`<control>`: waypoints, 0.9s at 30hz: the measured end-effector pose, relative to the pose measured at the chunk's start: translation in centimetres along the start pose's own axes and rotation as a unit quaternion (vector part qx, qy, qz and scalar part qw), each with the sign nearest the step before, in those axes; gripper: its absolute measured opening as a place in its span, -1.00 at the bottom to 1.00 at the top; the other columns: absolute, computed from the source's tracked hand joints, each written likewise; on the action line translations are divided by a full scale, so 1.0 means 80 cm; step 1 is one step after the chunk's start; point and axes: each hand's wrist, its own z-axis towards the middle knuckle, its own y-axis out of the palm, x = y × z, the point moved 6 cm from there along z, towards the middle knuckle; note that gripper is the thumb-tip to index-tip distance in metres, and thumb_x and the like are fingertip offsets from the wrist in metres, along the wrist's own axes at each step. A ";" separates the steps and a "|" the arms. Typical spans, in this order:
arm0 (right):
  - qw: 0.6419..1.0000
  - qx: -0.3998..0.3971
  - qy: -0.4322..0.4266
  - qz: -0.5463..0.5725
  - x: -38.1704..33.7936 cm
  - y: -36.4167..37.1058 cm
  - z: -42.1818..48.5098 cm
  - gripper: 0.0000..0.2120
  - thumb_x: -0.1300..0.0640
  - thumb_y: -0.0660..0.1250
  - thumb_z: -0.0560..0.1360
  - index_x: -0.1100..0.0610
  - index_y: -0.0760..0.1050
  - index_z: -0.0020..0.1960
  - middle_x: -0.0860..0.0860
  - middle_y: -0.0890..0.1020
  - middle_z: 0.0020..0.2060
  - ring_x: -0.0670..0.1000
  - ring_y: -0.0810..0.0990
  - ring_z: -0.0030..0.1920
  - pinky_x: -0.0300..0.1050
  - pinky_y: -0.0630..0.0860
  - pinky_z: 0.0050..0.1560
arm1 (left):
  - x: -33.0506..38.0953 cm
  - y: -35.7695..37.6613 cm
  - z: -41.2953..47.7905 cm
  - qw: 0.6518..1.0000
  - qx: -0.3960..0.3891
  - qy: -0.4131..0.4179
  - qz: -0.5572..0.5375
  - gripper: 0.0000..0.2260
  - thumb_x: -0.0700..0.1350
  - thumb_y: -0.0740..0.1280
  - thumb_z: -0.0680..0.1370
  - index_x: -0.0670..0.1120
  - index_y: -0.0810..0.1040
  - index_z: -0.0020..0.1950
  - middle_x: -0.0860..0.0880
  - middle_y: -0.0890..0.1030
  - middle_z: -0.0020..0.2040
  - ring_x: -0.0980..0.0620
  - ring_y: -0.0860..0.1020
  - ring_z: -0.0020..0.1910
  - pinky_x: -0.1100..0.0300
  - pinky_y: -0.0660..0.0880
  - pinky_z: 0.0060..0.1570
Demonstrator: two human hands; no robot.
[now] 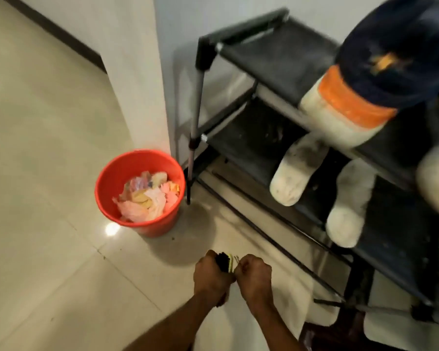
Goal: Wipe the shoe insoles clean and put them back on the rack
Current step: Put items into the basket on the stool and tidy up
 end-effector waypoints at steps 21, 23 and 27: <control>0.855 0.408 -0.246 0.203 -0.277 -0.666 -0.414 -0.92 0.19 0.37 0.43 0.06 0.62 -0.14 -0.06 0.68 -0.32 -0.12 0.67 -0.32 -0.18 0.65 -0.23 | 0.506 -0.265 -0.599 0.862 0.126 0.491 0.017 -0.45 0.05 0.58 0.32 -0.04 0.59 0.27 -0.09 0.68 0.15 -0.13 0.63 0.11 0.06 0.59 0.03; 0.851 0.418 -0.233 0.216 -0.241 -0.706 -0.434 -0.91 0.23 0.36 0.45 0.10 0.62 -0.10 -0.01 0.69 -0.31 -0.06 0.68 -0.36 -0.09 0.68 -0.26 | 0.541 -0.224 -0.638 0.849 0.103 0.518 0.029 -0.42 0.06 0.58 0.32 -0.05 0.57 0.30 -0.10 0.67 0.18 -0.13 0.63 0.12 0.04 0.60 0.06; 0.840 0.464 -0.184 0.212 -0.156 -0.769 -0.462 -0.91 0.27 0.34 0.47 0.18 0.62 -0.08 0.06 0.68 -0.32 -0.04 0.68 -0.42 -0.12 0.67 -0.33 | 0.593 -0.128 -0.686 0.835 0.057 0.545 0.057 -0.42 0.06 0.58 0.34 -0.09 0.57 0.30 -0.12 0.66 0.19 -0.15 0.62 0.13 0.08 0.55 0.04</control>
